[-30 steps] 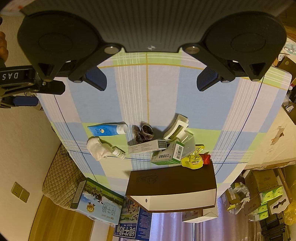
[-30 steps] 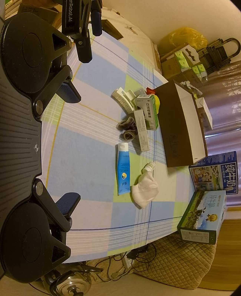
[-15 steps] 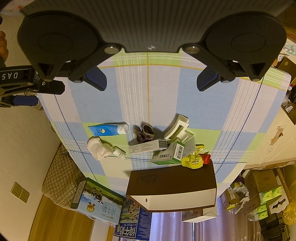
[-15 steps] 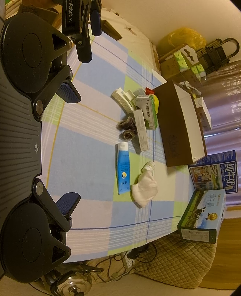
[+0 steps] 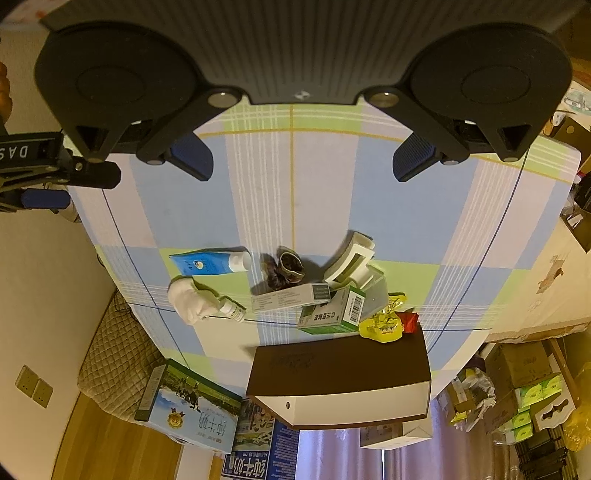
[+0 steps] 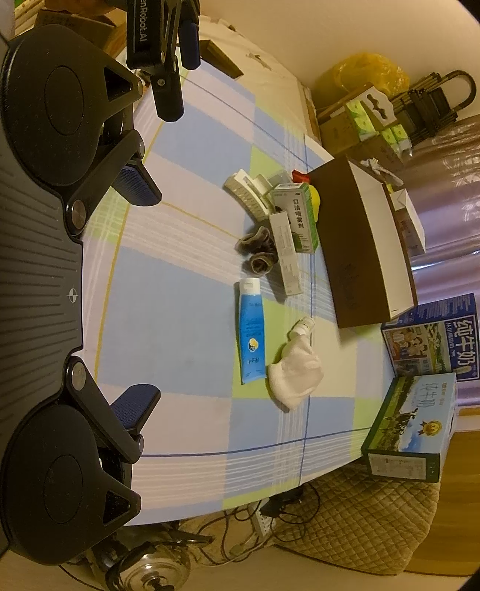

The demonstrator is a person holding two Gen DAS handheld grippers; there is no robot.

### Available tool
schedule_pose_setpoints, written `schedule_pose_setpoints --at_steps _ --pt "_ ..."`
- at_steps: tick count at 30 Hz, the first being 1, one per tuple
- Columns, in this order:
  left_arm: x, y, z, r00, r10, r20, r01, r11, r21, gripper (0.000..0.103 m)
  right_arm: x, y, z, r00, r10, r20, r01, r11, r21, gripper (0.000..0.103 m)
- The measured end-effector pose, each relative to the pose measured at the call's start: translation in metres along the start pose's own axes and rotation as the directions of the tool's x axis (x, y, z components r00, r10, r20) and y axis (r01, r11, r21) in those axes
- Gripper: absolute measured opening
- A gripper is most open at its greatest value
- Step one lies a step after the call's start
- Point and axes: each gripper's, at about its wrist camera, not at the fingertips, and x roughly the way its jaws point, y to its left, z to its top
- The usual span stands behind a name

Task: Organize objects
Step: 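Move both tools toward the items in front of the brown box, then grasp the clear plastic case with the left tool while the right tool grasps the blue tube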

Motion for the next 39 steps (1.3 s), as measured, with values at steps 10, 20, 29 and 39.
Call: schedule_pose_setpoints --at_steps 10,20,29,39 --pt "0.016 0.014 0.024 1.000 -0.002 -0.002 0.002 1.000 0.003 0.102 0.020 0.005 0.024 1.000 -0.003 -0.001 0.003 1.000 0.006 0.101" --pt "0.040 0.042 0.051 1.000 0.017 -0.018 -0.017 1.000 -0.007 0.102 0.052 0.011 0.049 1.000 0.011 -0.022 -0.011 1.000 0.020 0.101" --pt "0.063 0.074 0.077 0.999 0.037 -0.022 -0.037 0.999 -0.009 0.102 0.083 0.009 0.070 0.999 -0.014 -0.038 0.017 0.998 0.063 0.100" --pt "0.102 0.117 0.106 0.997 0.064 -0.045 -0.065 0.998 -0.011 0.102 0.139 -0.013 0.085 0.992 -0.073 -0.103 0.097 0.963 0.252 0.084"
